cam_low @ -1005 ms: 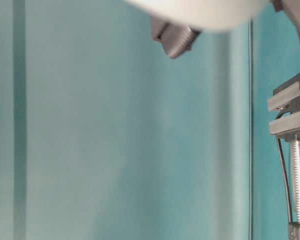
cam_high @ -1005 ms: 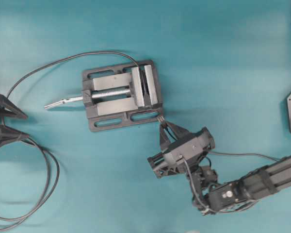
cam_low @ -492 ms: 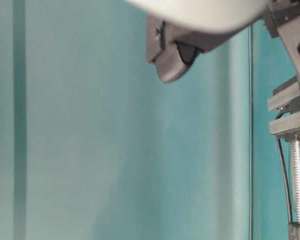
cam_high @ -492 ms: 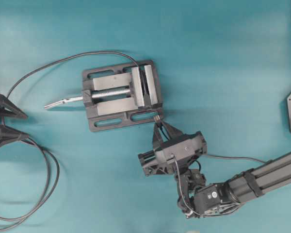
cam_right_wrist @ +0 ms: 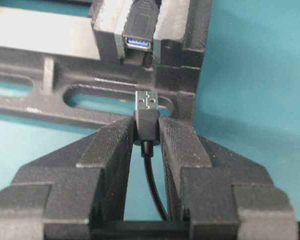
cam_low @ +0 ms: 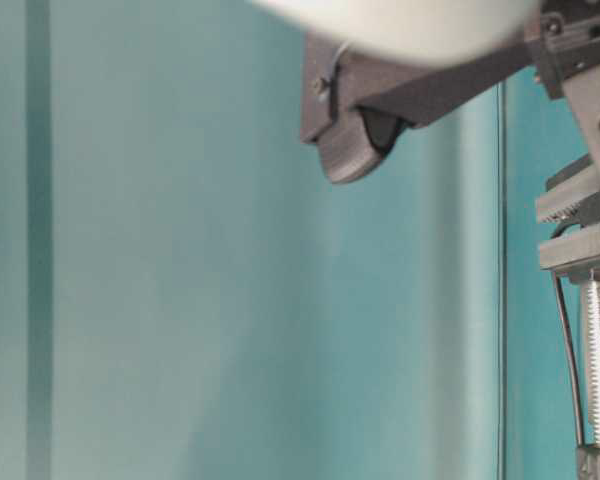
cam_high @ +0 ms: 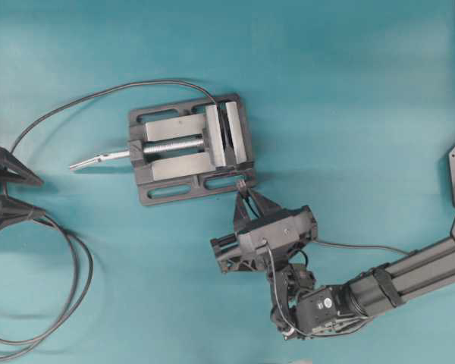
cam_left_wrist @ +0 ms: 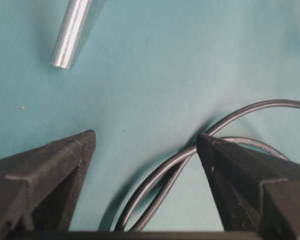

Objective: Insert the USB cable into the fixed female connector.
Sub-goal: 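Align the plug with the female USB port held in the vise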

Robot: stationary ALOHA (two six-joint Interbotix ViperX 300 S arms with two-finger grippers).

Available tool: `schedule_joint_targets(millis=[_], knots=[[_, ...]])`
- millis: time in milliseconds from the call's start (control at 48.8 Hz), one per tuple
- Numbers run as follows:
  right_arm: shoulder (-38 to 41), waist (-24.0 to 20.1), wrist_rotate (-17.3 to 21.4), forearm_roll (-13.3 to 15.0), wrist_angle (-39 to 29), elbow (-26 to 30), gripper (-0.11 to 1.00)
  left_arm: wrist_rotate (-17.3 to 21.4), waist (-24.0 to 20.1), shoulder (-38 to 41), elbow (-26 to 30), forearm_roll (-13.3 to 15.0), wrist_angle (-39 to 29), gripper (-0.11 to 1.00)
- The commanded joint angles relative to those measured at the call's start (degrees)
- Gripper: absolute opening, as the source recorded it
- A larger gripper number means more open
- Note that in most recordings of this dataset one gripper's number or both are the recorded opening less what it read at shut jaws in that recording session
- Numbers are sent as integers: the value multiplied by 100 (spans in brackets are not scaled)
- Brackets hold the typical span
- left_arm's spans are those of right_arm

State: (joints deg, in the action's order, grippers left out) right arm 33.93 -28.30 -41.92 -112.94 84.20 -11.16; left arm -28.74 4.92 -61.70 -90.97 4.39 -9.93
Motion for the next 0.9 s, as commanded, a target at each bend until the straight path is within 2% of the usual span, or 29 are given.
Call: schedule_joint_targets(millis=[0, 226, 390, 882], knots=[[-141, 35, 62, 9, 62, 132, 21, -62, 0, 26, 62, -18, 26, 100], [-132, 79, 202, 44, 176, 264, 21, -62, 0, 35, 62, -18, 26, 100], [-114, 97, 193, 44, 369, 369, 21, -62, 0, 26, 62, -18, 35, 100], [-26, 35, 149, 44, 396, 413, 21, -62, 0, 35, 62, -18, 26, 100]])
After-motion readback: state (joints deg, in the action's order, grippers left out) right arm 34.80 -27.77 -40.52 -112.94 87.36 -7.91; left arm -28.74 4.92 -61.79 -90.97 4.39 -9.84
